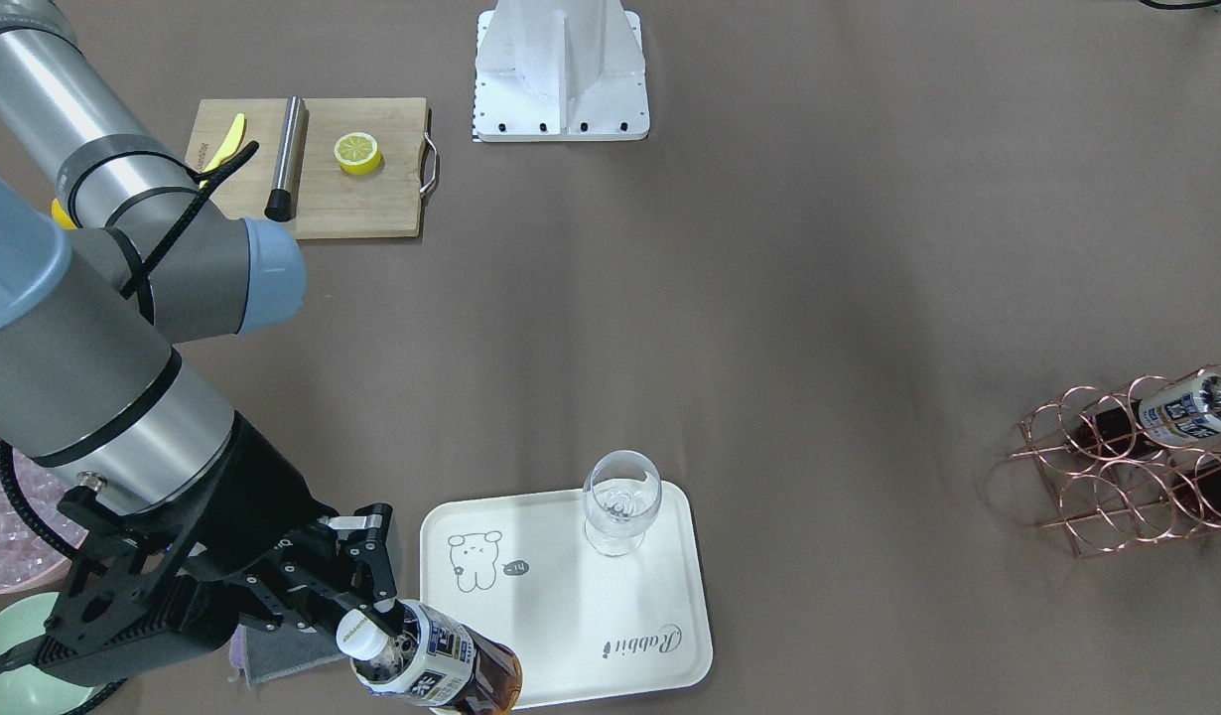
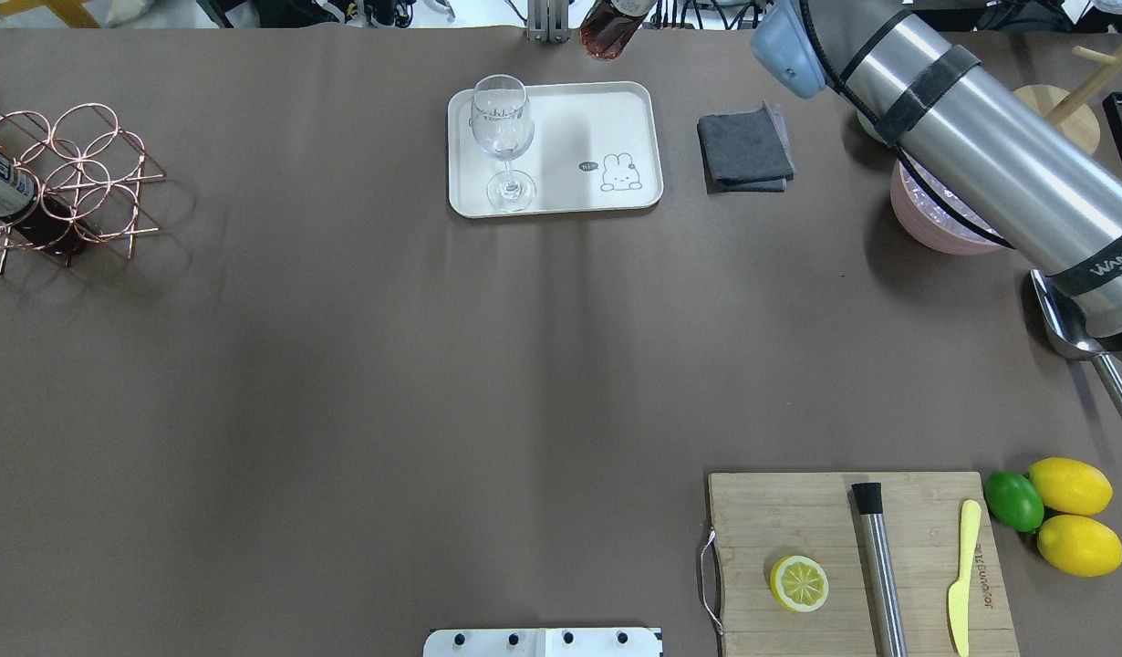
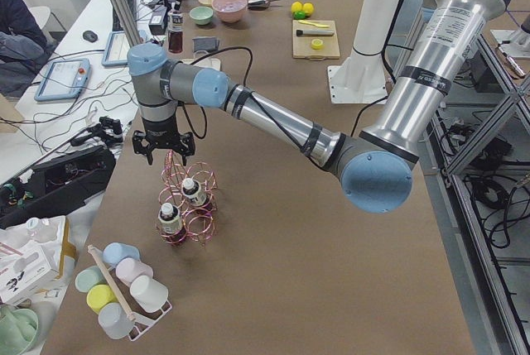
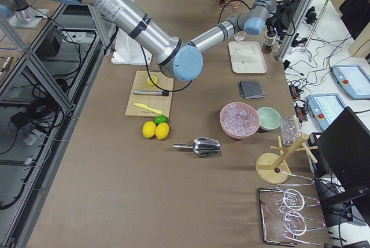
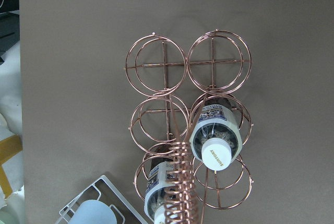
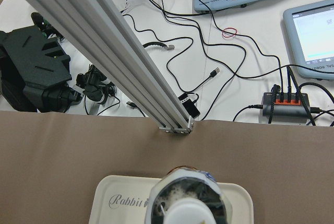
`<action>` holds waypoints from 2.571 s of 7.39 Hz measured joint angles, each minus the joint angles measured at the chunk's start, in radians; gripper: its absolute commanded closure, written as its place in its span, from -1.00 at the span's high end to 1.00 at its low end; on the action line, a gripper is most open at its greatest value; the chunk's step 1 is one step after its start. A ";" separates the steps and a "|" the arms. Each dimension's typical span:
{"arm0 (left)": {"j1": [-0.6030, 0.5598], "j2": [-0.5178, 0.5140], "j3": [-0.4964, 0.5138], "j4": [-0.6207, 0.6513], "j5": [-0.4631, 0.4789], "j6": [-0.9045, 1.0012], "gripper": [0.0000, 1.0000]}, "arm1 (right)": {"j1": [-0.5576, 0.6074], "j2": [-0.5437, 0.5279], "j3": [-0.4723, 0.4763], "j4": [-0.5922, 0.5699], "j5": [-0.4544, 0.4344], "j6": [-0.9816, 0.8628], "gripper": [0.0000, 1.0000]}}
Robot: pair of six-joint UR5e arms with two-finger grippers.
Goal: Take tea from basket to plate
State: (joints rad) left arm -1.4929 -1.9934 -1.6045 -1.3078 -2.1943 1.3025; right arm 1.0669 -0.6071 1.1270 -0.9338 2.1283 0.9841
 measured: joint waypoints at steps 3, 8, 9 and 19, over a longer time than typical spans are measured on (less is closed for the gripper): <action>-0.038 -0.009 -0.002 0.002 -0.001 -0.146 0.97 | 0.000 -0.012 0.018 0.010 -0.015 -0.001 -1.00; -0.084 -0.017 -0.001 0.009 -0.034 -1.093 0.97 | -0.038 -0.054 0.013 0.004 0.006 -0.003 -1.00; -0.089 -0.016 0.000 0.005 -0.034 -1.313 0.97 | -0.045 -0.052 0.004 -0.010 0.021 -0.004 -1.00; -0.147 0.219 0.062 -0.226 -0.189 -1.547 0.97 | -0.070 0.035 -0.082 -0.221 0.100 -0.031 -1.00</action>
State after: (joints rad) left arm -1.6399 -1.7741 -1.5425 -1.5337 -2.3828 -0.2449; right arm 0.9972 -0.5718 1.0452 -1.1552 2.2282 0.9530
